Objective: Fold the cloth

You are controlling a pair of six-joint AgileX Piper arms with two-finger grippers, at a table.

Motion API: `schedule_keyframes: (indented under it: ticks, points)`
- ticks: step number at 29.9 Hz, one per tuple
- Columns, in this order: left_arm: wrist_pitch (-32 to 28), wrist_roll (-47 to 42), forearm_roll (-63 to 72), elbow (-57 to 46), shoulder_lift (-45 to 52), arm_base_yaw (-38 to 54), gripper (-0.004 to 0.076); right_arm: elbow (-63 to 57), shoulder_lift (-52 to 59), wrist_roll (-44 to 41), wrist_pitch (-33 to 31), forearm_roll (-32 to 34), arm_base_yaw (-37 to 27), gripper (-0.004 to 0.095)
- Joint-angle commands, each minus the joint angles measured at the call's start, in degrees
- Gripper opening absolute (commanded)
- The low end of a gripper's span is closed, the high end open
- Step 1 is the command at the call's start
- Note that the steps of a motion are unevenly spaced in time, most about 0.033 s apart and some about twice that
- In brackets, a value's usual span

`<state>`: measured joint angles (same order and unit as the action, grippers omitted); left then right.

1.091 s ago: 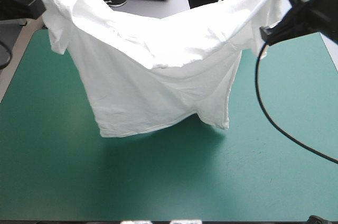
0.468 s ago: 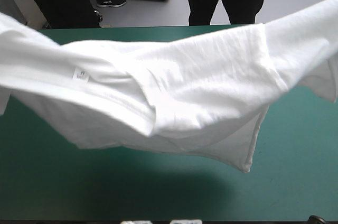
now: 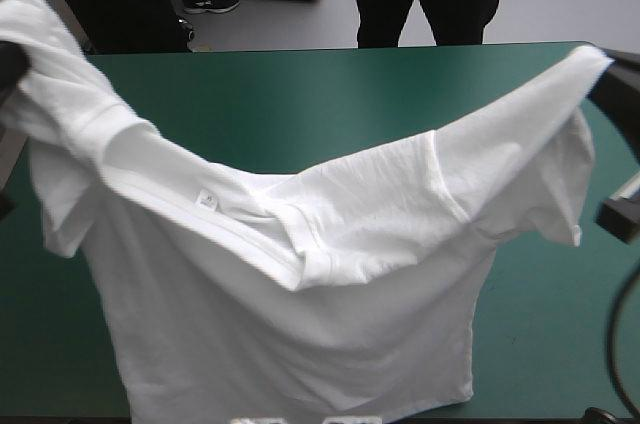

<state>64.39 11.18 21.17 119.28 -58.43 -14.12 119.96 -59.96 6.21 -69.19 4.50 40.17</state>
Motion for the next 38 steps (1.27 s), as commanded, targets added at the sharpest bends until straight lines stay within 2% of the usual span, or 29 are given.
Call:
schedule_keyframes:
  ticks: [1, 6, 8, 10, 20, 25, 38]
  points:
    - [-5.63, -0.56, -0.56, -5.91, -1.61, -0.20, -0.0017, -6.81, -2.09, -2.34, 4.16, 9.76, -0.08, -0.0018]
    - [-10.90, -0.85, -5.29, -14.86, -4.96, -0.20, -0.0017, -16.78, -7.65, -7.67, 4.81, 27.37, -0.08, -0.0017]
    - [-12.85, -1.33, -7.28, -17.20, -7.51, -0.20, -0.0017, -17.67, -10.86, -8.54, 4.94, 31.62, -0.34, -0.0017]
    - [-14.38, -1.73, -8.56, -18.00, -10.69, -0.20, -0.0017, -17.56, -14.71, -8.54, 6.13, 32.74, -2.10, -0.0017]
    - [-26.09, -2.30, -12.10, -18.00, -25.10, -0.10, -0.0017, -17.45, -25.45, -8.78, 17.47, 22.51, -15.48, -0.0018]
    - [-29.85, -2.30, -12.10, -17.87, -30.71, -0.10, -0.0017, -17.45, -29.09, -6.94, 22.10, 17.56, -21.05, -0.0018]
    - [-38.67, -2.30, -12.14, -17.75, -41.65, -0.10, -0.0017, -15.16, -40.76, -2.91, 28.17, 8.63, -27.06, -0.0018]
